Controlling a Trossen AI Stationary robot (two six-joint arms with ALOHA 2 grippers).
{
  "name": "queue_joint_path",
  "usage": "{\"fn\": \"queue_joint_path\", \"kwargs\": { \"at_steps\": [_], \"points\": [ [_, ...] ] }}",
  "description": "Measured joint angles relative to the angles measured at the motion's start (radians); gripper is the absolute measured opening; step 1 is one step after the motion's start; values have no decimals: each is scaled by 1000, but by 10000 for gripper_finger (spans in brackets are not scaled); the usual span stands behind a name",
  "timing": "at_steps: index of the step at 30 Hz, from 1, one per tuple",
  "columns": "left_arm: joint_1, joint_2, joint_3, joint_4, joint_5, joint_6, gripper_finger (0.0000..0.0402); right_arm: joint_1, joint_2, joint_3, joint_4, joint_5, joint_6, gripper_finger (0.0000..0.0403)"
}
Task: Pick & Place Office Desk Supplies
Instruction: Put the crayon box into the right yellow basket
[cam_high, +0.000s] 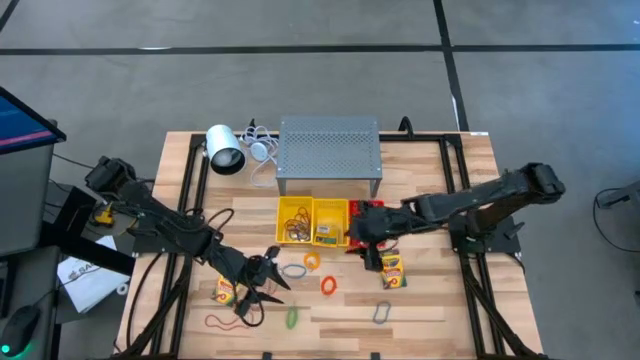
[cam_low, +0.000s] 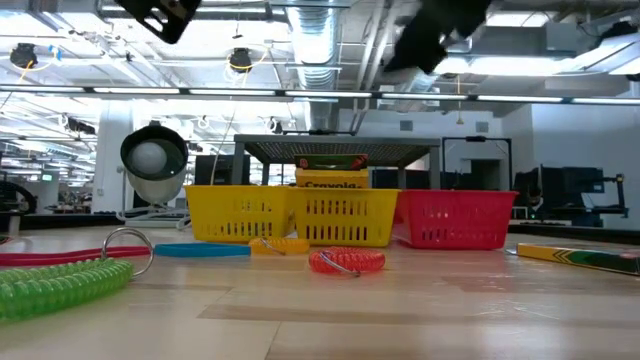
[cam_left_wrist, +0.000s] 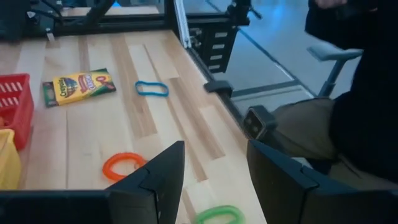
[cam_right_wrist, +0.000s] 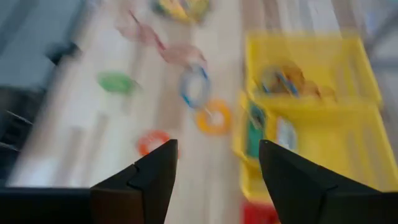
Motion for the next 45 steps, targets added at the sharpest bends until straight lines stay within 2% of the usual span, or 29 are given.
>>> {"fn": "queue_joint_path", "kwargs": {
  "at_steps": [7, 17, 23, 26, 31, 36, 45],
  "points": [
    [-11, -139, 0, -252, 6, -109, 170, 111, -9, 1, 125, 0, 0, 221],
    [24, -318, 0, -760, 14, -292, 170, 166, 124, 0, 212, 26, 53, 221],
    [153, -322, 0, -990, 175, -294, 170, 137, 177, -1, 274, 23, 53, 221],
    [232, -279, 0, -1044, 265, -207, 170, 107, 184, -1, 293, 5, 53, 221],
    [347, -188, 0, -1012, 431, -32, 170, 64, 183, -1, 341, -109, 52, 221],
    [455, -111, 0, -1009, 579, 78, 170, 59, 183, 0, 376, -113, 24, 221],
    [553, 8, -6, -1006, 627, 114, 170, 58, 182, 0, 412, -114, -18, 221]
  ]
}}
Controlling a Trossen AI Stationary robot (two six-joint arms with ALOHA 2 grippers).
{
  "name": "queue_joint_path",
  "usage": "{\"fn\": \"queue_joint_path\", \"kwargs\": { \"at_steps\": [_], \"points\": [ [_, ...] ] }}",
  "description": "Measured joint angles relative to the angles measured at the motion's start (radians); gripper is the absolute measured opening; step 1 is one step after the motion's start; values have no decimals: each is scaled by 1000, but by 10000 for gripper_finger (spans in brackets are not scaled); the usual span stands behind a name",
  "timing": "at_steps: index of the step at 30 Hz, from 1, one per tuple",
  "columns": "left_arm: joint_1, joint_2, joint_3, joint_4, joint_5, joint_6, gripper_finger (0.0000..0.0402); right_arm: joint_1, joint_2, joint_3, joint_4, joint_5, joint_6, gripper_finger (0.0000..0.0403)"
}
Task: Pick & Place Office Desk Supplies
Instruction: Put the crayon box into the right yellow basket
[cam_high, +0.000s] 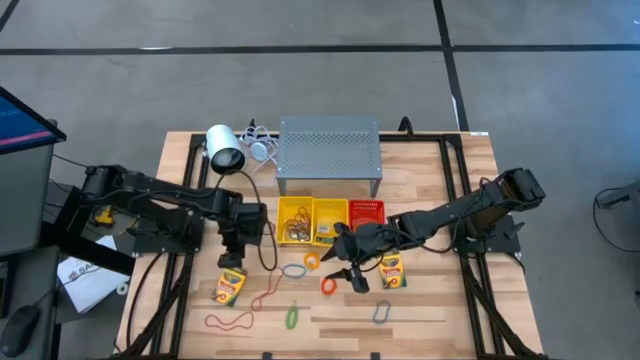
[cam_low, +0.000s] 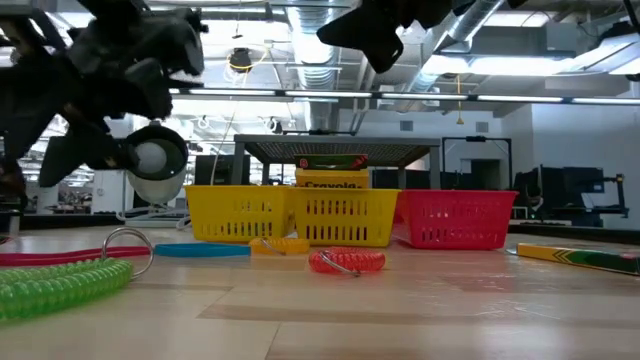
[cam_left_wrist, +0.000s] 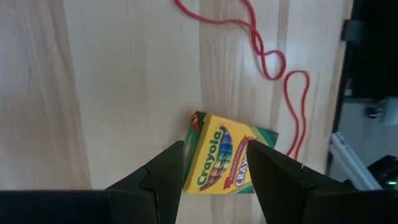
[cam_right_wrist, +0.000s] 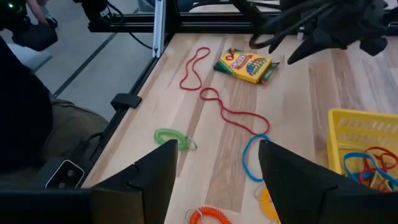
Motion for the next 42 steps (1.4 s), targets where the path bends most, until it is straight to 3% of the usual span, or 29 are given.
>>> {"fn": "queue_joint_path", "kwargs": {
  "at_steps": [9, 23, 31, 42],
  "points": [
    [44, 77, 0, 3, 17, 3, 170, 37, 0, 0, -1, 0, 0, 221],
    [-73, 211, 0, 34, -20, -22, 170, 78, 0, 0, -2, 9, 0, 221],
    [-96, 220, 0, 79, -72, -26, 170, 82, 0, 0, -2, 10, 0, 221],
    [-119, 220, 0, 79, -53, -23, 170, 82, 0, 0, -10, 10, 0, 221]
  ]
}}
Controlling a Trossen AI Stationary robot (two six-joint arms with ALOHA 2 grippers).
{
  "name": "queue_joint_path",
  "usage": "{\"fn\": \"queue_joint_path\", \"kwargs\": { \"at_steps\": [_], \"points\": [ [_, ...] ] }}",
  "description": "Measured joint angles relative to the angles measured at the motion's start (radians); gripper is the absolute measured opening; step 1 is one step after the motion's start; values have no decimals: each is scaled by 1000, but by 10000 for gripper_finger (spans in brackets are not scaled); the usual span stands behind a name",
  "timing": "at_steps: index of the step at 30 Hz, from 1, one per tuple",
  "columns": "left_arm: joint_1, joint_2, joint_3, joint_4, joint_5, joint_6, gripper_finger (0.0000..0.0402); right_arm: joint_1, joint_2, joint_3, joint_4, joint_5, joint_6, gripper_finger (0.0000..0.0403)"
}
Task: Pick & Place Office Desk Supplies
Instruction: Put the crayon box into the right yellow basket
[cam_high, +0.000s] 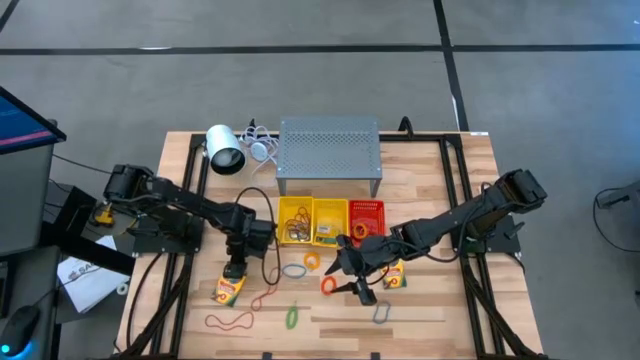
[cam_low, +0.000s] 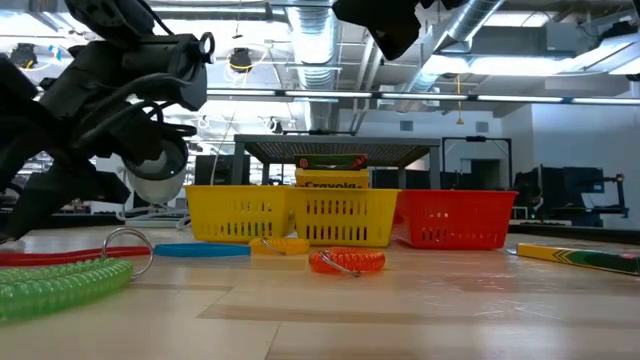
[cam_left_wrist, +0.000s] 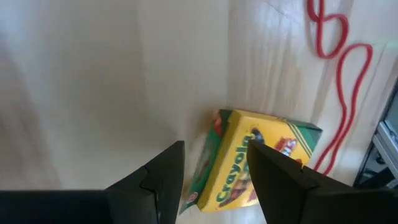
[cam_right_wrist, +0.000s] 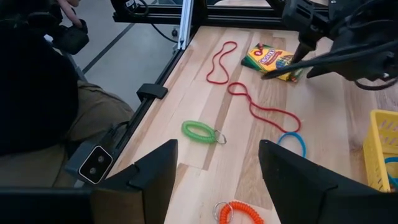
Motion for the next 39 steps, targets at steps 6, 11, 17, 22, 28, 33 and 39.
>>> {"fn": "queue_joint_path", "kwargs": {
  "at_steps": [6, 11, 17, 22, 28, 33, 39],
  "points": [
    [-23, 0, 0, 2, 1, 0, 170, 0, 0, 0, 0, 0, -1, 221],
    [-22, 0, 0, 4, -2, 0, 170, 0, 0, 0, 0, 0, -1, 221],
    [-22, 0, 0, 4, -5, 0, 164, 0, 0, 0, 0, 0, -1, 221],
    [-22, 0, 0, 4, -5, 0, 132, 0, 0, 0, -1, 0, -1, 221],
    [-22, 0, 0, 5, -5, 0, 102, 0, 0, 0, -1, 0, -1, 221],
    [-22, 7, 0, 12, -5, 0, 100, 0, 0, 0, -1, 0, -1, 221],
    [-19, 81, 6, 11, 20, 3, 106, 0, 0, 0, -15, 0, -1, 221]
  ]
}}
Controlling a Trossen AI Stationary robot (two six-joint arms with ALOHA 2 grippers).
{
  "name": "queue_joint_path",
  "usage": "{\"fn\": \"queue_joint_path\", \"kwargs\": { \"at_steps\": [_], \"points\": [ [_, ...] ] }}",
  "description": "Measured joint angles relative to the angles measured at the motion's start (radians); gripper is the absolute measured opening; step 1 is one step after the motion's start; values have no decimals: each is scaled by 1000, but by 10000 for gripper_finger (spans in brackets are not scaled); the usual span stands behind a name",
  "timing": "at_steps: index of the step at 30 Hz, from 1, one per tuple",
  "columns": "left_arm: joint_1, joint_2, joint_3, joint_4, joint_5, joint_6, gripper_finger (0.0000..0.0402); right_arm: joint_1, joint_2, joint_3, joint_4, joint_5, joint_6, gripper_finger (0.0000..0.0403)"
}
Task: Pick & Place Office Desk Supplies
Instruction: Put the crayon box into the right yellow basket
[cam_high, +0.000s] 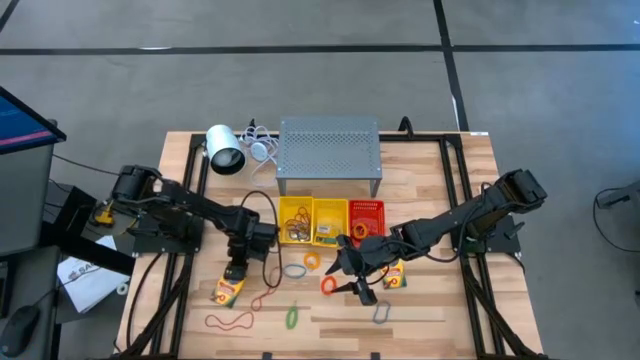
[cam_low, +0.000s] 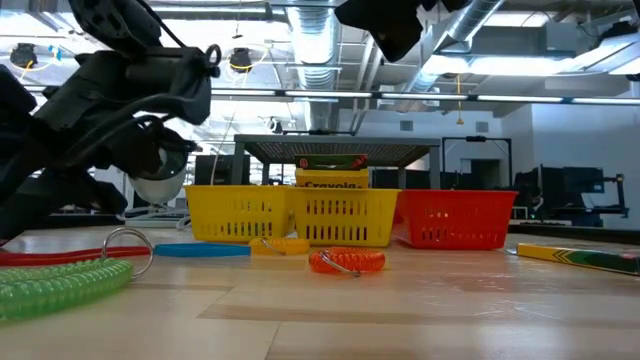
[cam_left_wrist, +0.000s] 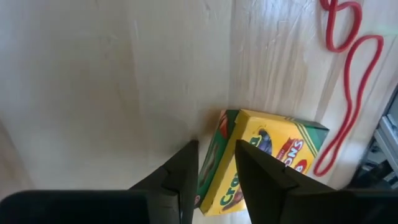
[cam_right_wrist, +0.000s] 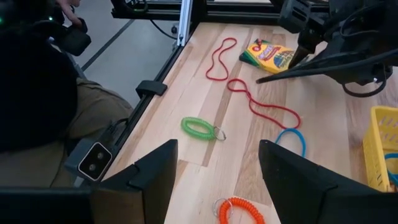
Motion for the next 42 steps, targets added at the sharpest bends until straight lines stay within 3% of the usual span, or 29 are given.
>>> {"fn": "queue_joint_path", "kwargs": {
  "at_steps": [14, 27, 42],
  "points": [
    [4, -35, -8, 12, -10, 7, 87, 0, 0, 0, -7, 0, -5, 221],
    [5, -32, -8, 12, -2, 6, 5, 0, 0, 0, -7, 0, -7, 221],
    [42, -55, 54, -112, 42, 6, 1, -2, 0, 0, -3, 0, -7, 221]
  ]
}}
